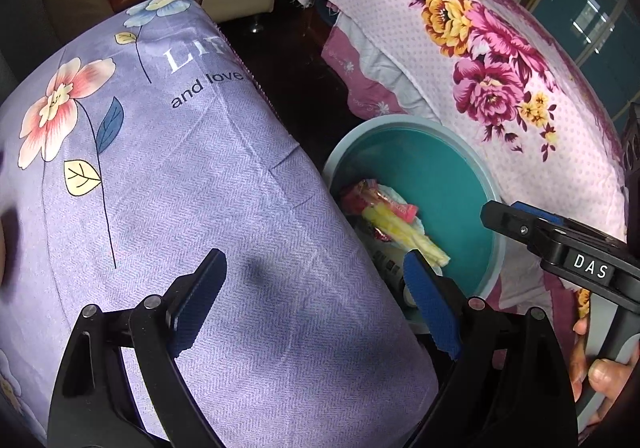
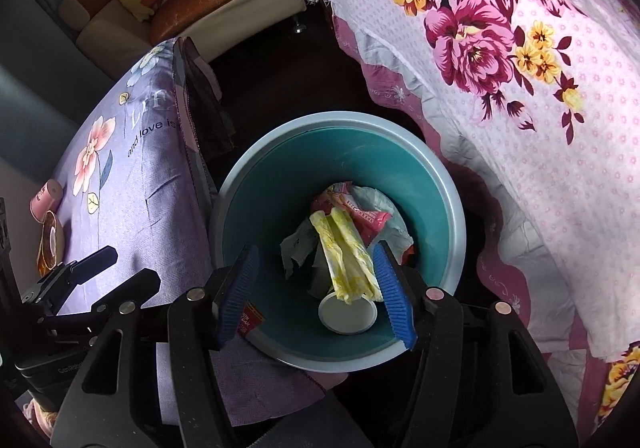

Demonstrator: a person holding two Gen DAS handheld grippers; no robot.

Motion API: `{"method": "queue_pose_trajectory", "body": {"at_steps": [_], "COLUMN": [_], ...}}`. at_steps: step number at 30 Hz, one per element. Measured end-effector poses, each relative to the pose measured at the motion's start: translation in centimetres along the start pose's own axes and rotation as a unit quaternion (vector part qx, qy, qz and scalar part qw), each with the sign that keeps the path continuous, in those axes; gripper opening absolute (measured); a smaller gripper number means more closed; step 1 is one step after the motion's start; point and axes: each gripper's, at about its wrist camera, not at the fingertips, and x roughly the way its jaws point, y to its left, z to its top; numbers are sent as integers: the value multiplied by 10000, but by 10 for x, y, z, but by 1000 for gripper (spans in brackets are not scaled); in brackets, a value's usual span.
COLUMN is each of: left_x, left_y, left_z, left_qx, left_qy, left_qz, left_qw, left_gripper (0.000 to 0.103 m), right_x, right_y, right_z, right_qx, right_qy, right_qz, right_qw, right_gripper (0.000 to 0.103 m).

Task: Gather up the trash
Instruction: 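Move both tools back toward the wicker bowl and orange snack bag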

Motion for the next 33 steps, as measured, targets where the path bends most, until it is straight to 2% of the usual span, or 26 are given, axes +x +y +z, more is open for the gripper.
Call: {"method": "queue_pose_trajectory", "body": {"at_steps": [3,5,17,24,33], "left_x": [-1,-3,-23,-43,-78], "left_y": [7,12,51,91,168], "left_z": [-3,-6,-18,-30,-58], "left_qx": [-98,-173,-579,-865,-1382], "left_qy": [-6,-34,-169,-343,-558], "left_qz": [-37,-60,-256,-231,-20], "left_qw": [9999,9998,9979,9954,9888], "left_gripper": [93,95,95,95,95], "right_x": [-3,-4,-9,-6,3], "right_y": [6,9,52,98,184], "right_z": [0,0,-2,-6,-12], "right_qx": [-28,-32,-288,-614,-1301], "right_qy": [-16,-4,106,201,341], "right_qz": [-24,-18,-49,20,143], "right_qw": [10000,10000,9995,9979,9908], "right_gripper": [74,74,79,79,80]}}
